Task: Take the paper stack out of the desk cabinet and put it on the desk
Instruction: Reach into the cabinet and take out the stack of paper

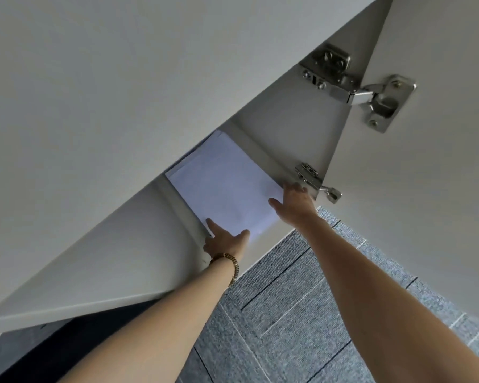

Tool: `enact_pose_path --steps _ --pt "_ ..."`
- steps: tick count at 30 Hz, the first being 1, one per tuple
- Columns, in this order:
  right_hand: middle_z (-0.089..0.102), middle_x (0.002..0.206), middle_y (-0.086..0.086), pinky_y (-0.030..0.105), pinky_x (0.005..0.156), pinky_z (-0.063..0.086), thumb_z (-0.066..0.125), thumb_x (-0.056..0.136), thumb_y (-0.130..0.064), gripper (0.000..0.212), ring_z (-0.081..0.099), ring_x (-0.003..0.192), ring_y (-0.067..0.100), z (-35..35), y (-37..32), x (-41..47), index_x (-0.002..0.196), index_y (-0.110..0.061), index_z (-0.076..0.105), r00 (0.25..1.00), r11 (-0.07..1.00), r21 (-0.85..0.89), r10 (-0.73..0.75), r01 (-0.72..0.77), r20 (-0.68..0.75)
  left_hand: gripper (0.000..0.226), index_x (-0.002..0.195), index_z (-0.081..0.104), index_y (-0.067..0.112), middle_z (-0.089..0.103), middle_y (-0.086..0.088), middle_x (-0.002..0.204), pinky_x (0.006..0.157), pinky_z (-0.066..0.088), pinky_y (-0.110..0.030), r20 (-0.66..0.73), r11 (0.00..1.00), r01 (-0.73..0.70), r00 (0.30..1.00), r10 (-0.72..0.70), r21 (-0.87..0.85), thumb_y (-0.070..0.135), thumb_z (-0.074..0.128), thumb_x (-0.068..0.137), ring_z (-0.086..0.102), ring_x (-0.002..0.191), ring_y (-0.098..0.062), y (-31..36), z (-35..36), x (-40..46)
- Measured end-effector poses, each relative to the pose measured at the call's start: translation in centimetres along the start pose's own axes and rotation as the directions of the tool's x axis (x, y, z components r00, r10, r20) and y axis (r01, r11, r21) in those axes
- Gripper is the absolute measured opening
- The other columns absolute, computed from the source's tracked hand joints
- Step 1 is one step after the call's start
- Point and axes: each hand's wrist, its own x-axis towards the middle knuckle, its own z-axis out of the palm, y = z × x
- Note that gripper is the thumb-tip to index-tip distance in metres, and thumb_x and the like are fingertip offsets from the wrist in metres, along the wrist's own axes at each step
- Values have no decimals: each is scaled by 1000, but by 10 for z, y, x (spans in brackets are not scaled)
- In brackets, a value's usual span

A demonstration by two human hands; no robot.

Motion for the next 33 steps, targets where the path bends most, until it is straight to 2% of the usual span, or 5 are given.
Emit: enact_pose_path --steps 9,18,24,29,33 --pt "49 130 26 44 102 39 45 101 -21 36 44 122 40 15 -3 -9 123 5 56 992 999 36 41 -37 -119 104 158 0 24 21 -22 157 110 34 -51 26 997 75 997 -74 -30 40 69 81 22 143 -42 1 6 -9" --pt "61 118 27 45 93 48 56 96 -8 32 59 112 41 19 24 -56 124 8 55 978 935 335 167 -116 -126 102 158 -4 30 9 -22 161 112 33 -54 144 998 22 989 -31 66 38 66 83 11 148 -41 -20 15 -47" --pt "69 112 18 35 76 51 58 95 -12 26 66 95 33 25 56 -101 120 -3 58 964 858 450 265 -247 24 100 157 -1 30 13 -20 159 108 43 -53 215 999 -43 976 38 19 28 65 82 22 144 -39 -63 22 -85" --pt "65 123 15 43 85 54 60 94 -15 34 61 103 30 30 84 -118 127 -11 53 959 824 493 265 -280 101 98 158 0 17 12 -13 164 118 31 -44 187 990 -78 977 99 -117 26 68 89 22 150 -29 -90 26 -96" --pt "57 133 17 36 86 47 64 90 -18 61 58 113 32 28 91 -109 145 -18 38 952 812 500 221 -300 213 84 148 20 12 45 -14 148 105 46 -40 110 962 -16 993 48 -271 22 74 85 49 131 -29 -98 26 -84"
